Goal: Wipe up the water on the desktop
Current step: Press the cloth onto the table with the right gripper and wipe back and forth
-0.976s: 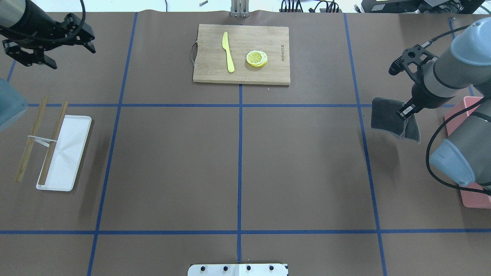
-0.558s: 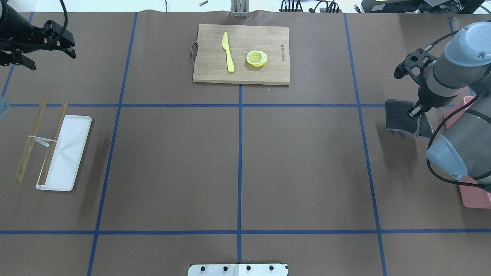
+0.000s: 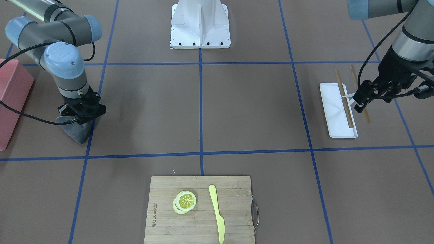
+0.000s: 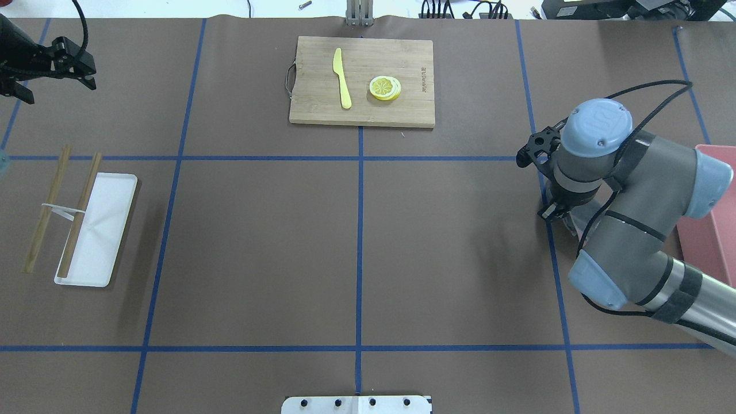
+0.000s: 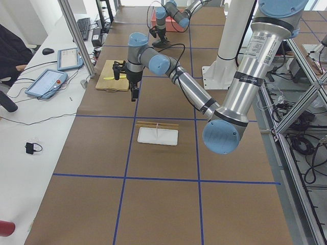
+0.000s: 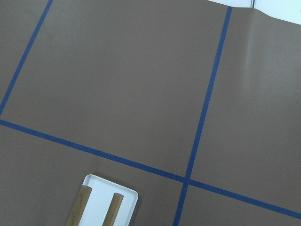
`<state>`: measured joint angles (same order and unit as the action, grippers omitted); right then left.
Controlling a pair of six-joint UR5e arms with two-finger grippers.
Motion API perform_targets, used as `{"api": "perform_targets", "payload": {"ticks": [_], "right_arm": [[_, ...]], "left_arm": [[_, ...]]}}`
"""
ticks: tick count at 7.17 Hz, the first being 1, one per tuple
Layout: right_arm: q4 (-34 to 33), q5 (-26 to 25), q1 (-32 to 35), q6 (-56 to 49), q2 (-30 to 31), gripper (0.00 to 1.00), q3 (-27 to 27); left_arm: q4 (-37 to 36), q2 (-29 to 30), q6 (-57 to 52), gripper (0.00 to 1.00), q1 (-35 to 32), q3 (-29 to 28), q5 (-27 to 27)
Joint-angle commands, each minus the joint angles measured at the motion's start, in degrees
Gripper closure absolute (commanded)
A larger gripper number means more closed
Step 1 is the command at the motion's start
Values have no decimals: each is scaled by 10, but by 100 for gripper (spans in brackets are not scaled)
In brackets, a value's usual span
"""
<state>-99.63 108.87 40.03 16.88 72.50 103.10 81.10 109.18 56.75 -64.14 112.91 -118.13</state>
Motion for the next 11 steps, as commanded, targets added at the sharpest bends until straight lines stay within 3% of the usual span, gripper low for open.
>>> {"api": "perform_targets", "payload": {"ticks": [1,3,6,11], "right_arm": [[0,33,-39,67,-27,100,6],[3,42,-89,139,-41,100,24],[42,86,-110,218,-46,100,40],[41,107,-4,78,-17,100,-12]], "left_arm": [[1,0,-1,1,1,-10,3],[2,0,-2,1,1,-11,20],[2,1,-7,1,1,-11,20],[1,9,-2,1,1,-2,20]]}}
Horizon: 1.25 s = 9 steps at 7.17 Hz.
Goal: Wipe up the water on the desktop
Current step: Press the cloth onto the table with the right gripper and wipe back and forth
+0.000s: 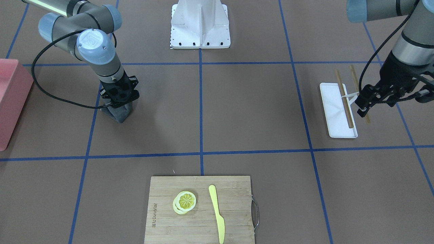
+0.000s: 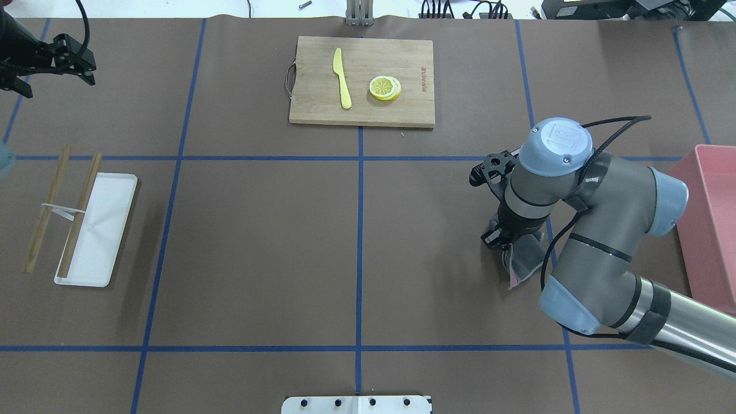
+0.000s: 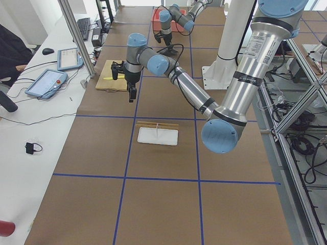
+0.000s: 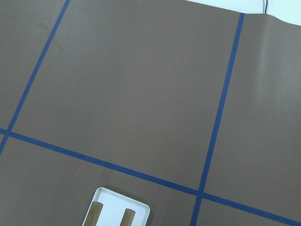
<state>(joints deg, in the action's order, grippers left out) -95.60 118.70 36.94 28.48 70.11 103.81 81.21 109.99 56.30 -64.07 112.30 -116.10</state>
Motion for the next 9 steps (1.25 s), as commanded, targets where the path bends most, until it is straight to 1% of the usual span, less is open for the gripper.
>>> {"api": "perform_targets", "payload": {"ticks": [1,2,3,4,5,6,7,8,9], "right_arm": [[1,9,50,-77,13,100,-39],[1,16,75,-118,14,100,-58],[1,34,105,-169,20,100,-80],[1,36,121,-196,34,100,-79],[1,44,121,-190,42,100,-63],[1,63,117,-178,46,100,-50],[1,69,85,-143,54,100,-30],[1,67,48,-114,54,100,-14],[2,65,24,-92,50,100,-10]], "left_arm": [[0,1,4,1,1,5,0],[0,1,4,1,0,10,0],[0,1,5,1,0,13,0],[0,-1,6,1,0,12,1],[0,-7,4,1,0,9,0],[0,-7,5,1,0,4,9],[4,-17,5,1,1,5,31],[13,-21,3,1,1,0,32],[13,-21,2,1,1,-5,33]]}}
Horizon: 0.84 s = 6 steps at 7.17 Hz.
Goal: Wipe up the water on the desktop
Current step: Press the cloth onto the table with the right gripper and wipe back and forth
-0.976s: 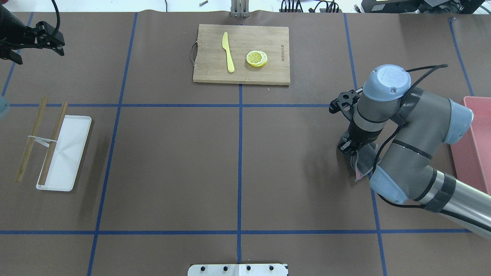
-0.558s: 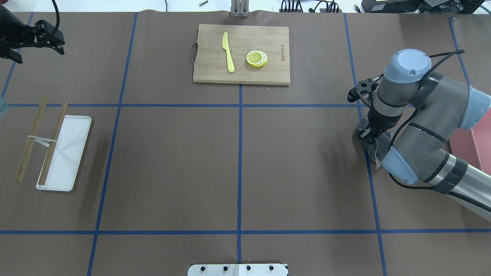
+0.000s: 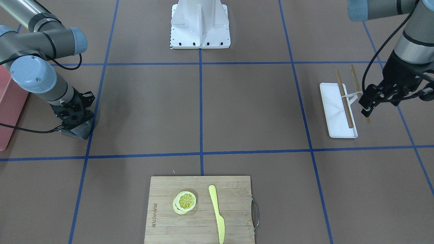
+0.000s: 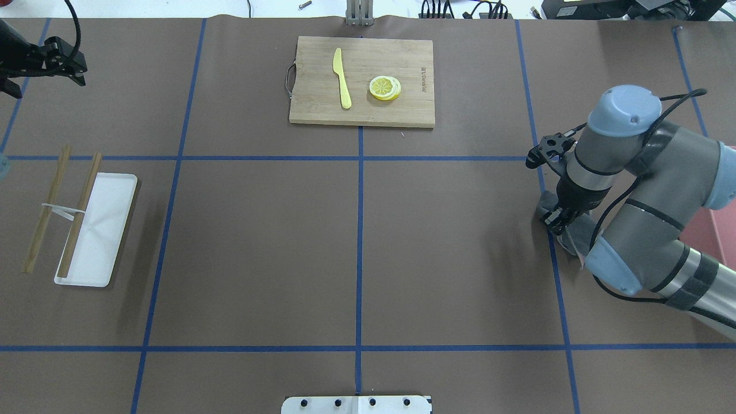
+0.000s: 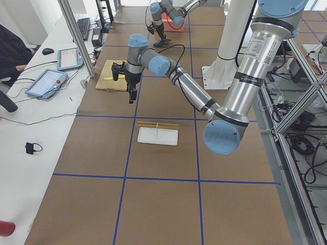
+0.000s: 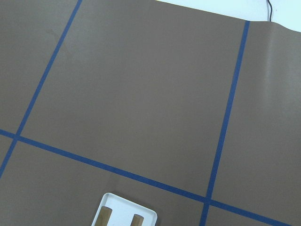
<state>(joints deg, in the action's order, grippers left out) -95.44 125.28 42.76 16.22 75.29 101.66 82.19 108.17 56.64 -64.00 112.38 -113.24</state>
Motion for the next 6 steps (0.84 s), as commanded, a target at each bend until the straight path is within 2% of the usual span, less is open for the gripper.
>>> {"api": "perform_targets", "payload": {"ticks": [1,2,4,6], "right_arm": [[1,-3,-63,78,-7,100,26],[1,-7,-103,141,-23,100,50],[2,-41,-172,253,-76,100,53],[1,-61,-157,246,-76,100,43]], "left_arm": [[3,-2,-3,1,0,-14,4],[4,-2,-3,1,0,-18,6],[5,-2,-4,1,0,-21,21],[5,-1,-4,1,1,-21,21]]}}
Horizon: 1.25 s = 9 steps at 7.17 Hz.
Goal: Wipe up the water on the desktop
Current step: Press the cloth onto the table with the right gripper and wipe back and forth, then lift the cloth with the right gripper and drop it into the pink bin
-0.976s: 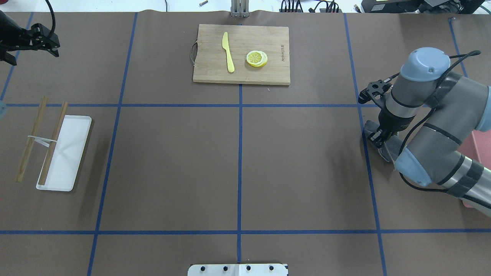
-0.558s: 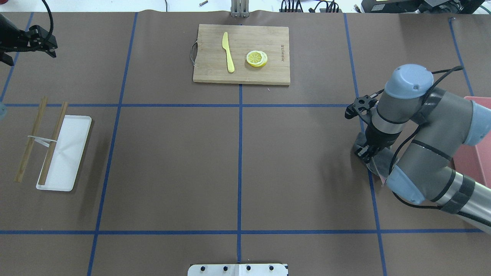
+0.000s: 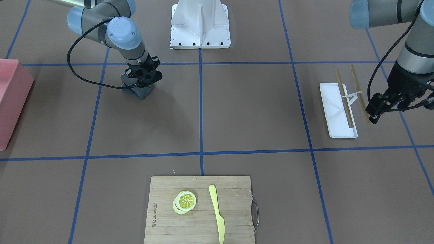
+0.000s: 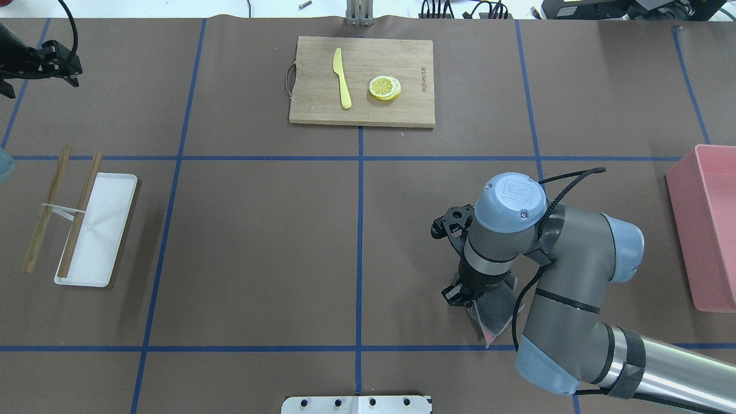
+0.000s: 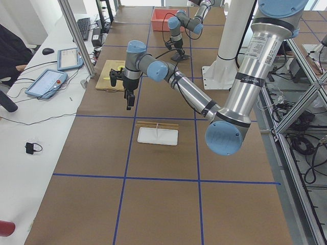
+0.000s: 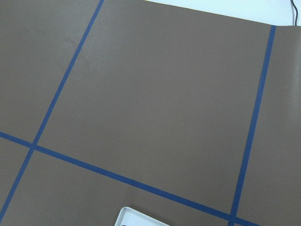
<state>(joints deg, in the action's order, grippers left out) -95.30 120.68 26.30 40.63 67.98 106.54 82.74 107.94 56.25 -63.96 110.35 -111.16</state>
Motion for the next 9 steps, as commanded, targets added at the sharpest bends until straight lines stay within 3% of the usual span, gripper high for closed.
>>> {"api": "perform_targets", "payload": {"ticks": [1,5,9], "right_arm": [[-1,-11,44,-25,-4,100,-10],[-1,-6,144,-144,-7,100,-89],[-1,106,294,-248,4,100,-88]], "left_arm": [[0,1,0,1,1,0,1],[0,6,2,1,2,0,1],[0,4,4,1,2,1,1]]}}
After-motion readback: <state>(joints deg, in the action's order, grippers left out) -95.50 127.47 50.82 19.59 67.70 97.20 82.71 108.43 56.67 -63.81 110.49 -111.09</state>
